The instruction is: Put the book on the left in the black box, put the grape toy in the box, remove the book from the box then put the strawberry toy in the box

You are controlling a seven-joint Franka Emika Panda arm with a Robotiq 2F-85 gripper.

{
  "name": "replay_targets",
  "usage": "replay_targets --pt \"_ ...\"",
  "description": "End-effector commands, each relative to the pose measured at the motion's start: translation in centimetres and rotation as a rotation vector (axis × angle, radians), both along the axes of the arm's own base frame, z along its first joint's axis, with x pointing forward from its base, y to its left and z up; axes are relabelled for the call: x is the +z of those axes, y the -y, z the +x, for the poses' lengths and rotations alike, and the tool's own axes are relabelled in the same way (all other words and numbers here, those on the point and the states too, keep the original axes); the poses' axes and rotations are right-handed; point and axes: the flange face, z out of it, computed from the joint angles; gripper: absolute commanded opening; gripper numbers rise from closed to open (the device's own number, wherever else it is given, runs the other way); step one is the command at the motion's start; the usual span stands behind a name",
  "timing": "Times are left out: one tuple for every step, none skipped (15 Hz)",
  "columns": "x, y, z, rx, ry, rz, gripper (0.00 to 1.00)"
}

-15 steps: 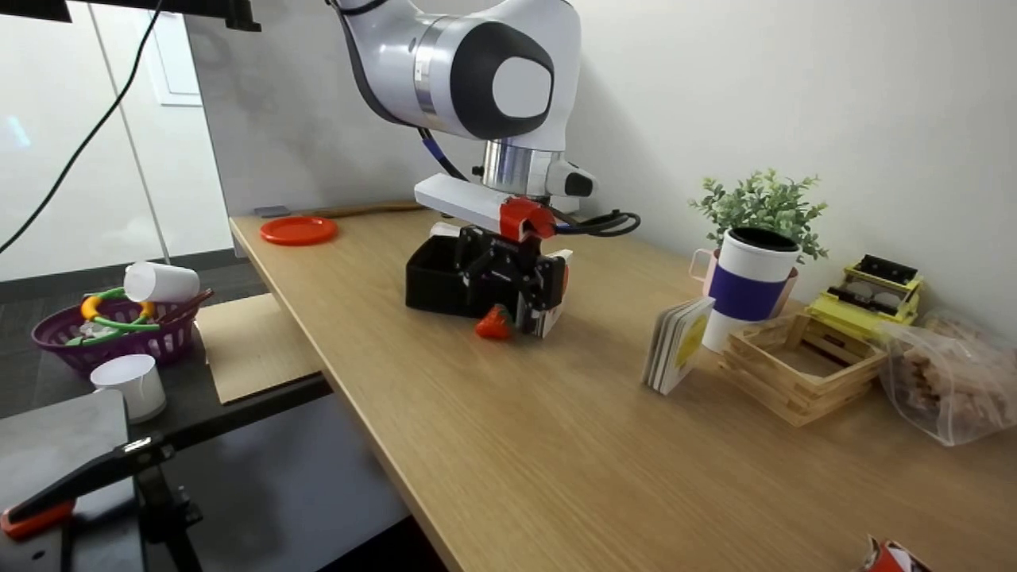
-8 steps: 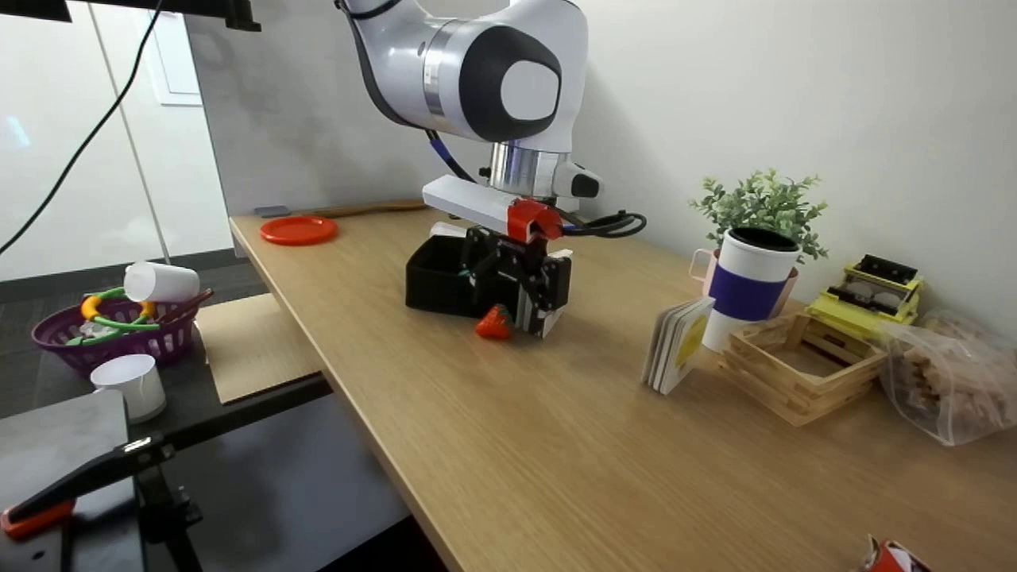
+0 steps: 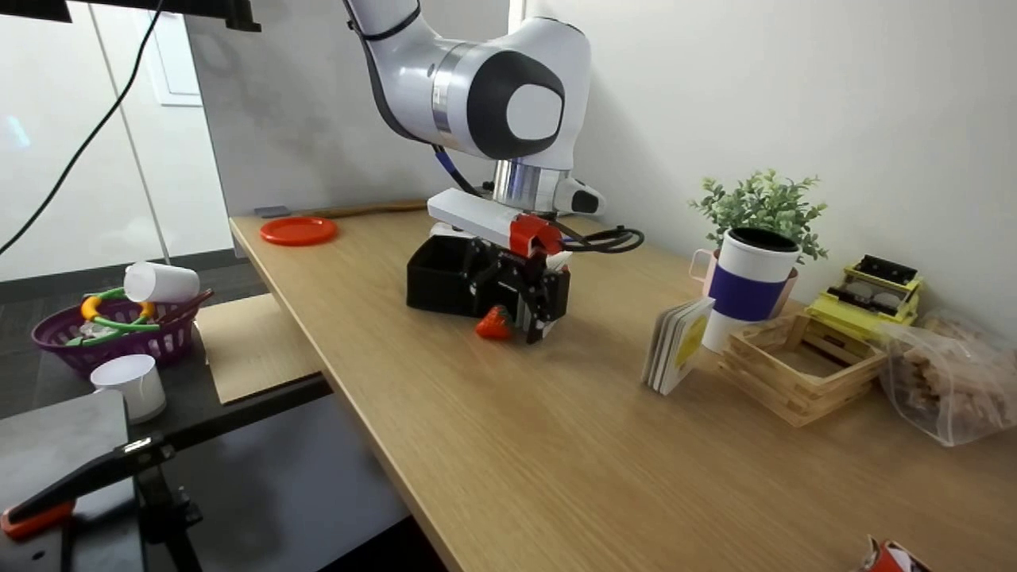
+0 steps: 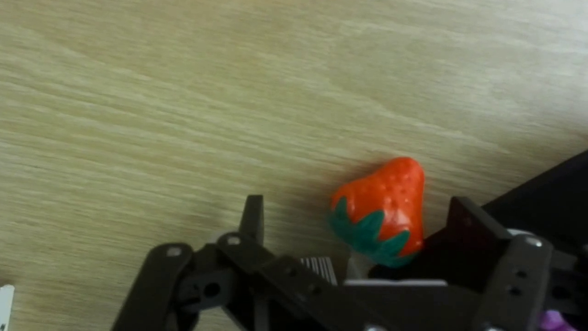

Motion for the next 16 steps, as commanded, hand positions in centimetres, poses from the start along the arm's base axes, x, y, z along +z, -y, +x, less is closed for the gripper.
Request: replay_targets --pt "-0.36 0.03 0.44 0.0 -0.027 0.022 0.75" --pt "-0.33 -0.02 0.41 0.0 -0.027 0.023 0.74" --pt "-0.19 -0.11 0.43 -0.001 -0.026 0.025 0.68" --pt "0.03 -0.29 0.45 -0.002 -0.027 0.029 0.6" --pt "0.1 -0.4 0.52 -0.004 -0.028 0.031 0.53" --pt "0.22 -0.54 0.56 -0.005 -0.03 0.035 0.45" --pt "0.26 -0.61 0.61 -0.006 -0.03 0.037 0.39" --pt "0.32 -0.67 0.67 -0.006 -0.03 0.039 0.31" --pt "0.39 -0.72 0.7 -0.007 -0.03 0.04 0.25" --pt "0.41 -0.7 0.71 -0.007 -0.03 0.04 0.21" --pt "0.36 -0.68 0.69 -0.007 -0.03 0.04 0.21" --pt "0.39 -0.67 0.67 -0.007 -0.03 0.04 0.21" --pt "0.38 -0.66 0.67 -0.006 -0.03 0.039 0.21" --pt "0.38 -0.65 0.66 -0.007 -0.03 0.039 0.21" --pt "0.48 -0.73 0.55 -0.007 -0.031 0.037 0.21" --pt "0.61 -0.8 0.42 -0.009 -0.03 0.033 0.21"
